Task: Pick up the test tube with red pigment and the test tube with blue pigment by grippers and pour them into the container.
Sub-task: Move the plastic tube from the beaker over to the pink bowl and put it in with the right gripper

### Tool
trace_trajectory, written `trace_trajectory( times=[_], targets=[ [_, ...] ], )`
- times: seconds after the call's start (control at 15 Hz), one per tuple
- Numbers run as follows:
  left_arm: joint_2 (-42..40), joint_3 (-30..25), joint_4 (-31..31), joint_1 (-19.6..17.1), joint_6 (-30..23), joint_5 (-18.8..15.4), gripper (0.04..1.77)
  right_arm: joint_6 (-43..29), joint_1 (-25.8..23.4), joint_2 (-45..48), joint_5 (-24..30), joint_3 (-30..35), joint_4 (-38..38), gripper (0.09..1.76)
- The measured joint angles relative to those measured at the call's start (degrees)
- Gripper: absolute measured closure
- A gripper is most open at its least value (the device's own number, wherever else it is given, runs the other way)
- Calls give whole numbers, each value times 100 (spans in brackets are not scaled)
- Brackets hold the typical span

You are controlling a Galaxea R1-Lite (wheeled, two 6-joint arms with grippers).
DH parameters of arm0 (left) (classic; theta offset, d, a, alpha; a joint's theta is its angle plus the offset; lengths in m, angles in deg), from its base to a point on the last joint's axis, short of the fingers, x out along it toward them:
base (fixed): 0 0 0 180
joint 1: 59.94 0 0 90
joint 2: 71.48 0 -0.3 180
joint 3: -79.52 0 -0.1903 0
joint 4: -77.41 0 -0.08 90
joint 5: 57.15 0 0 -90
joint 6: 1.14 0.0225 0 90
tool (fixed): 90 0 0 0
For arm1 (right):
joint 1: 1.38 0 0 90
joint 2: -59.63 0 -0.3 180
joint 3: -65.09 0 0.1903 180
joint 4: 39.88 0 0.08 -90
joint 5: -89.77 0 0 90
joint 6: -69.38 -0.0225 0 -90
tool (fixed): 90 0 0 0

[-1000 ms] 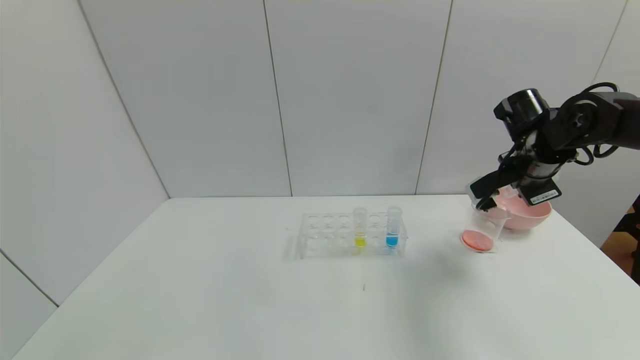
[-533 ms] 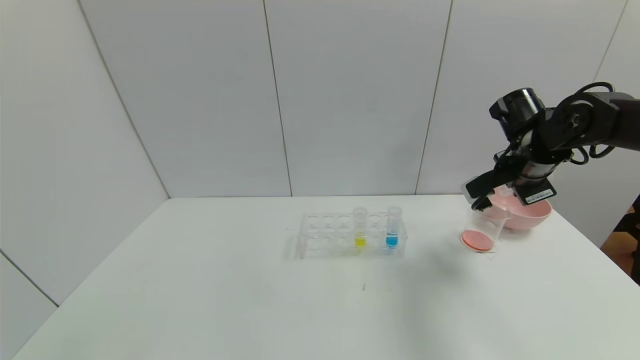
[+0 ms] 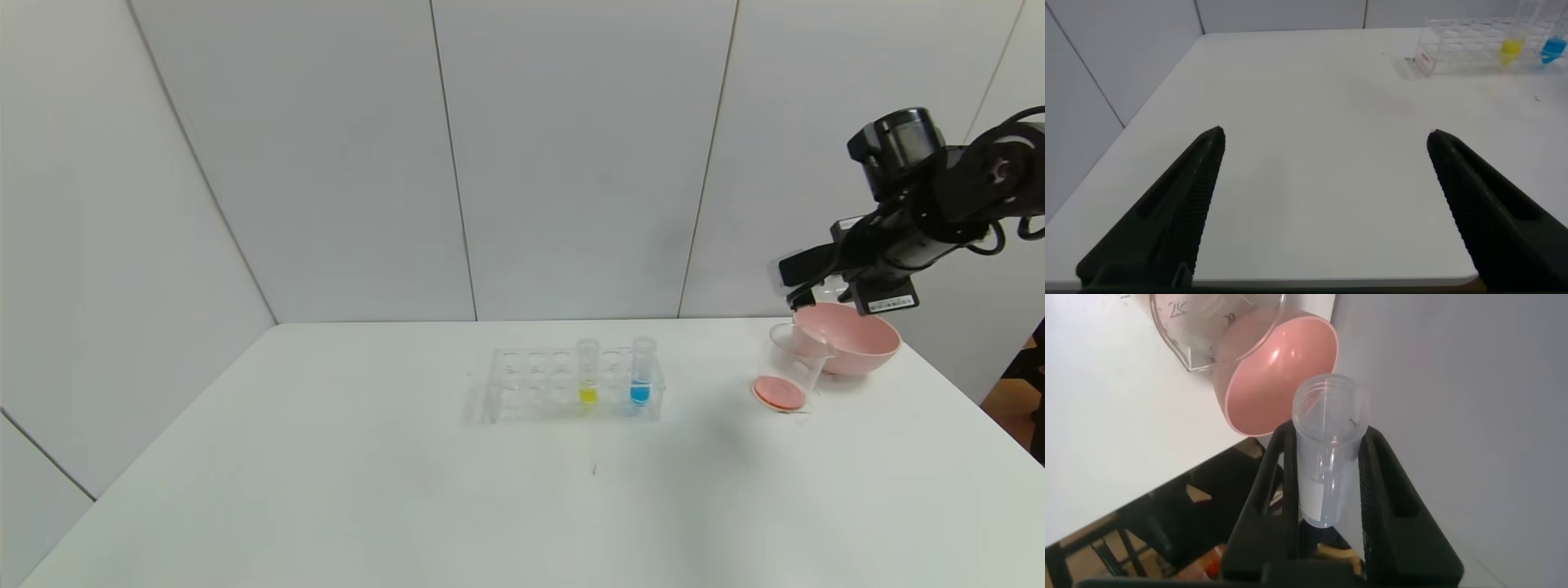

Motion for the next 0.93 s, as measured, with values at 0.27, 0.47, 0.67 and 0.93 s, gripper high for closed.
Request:
trace_trajectory(
  times=[0.27,0.47,0.67,0.93],
  targets=[
    [0,0,0,0,2,0,5,-2035,-280,310,1280,2,-207,135],
    [0,0,0,0,2,0,5,-3649,-350,469,3321,7,-257,135],
    [0,0,0,0,0,0,5,-5068,-485,599,4272,38,316,135],
    [0,0,0,0,0,0,5,-7222,-549,998,4362,540,1752,135]
  ],
)
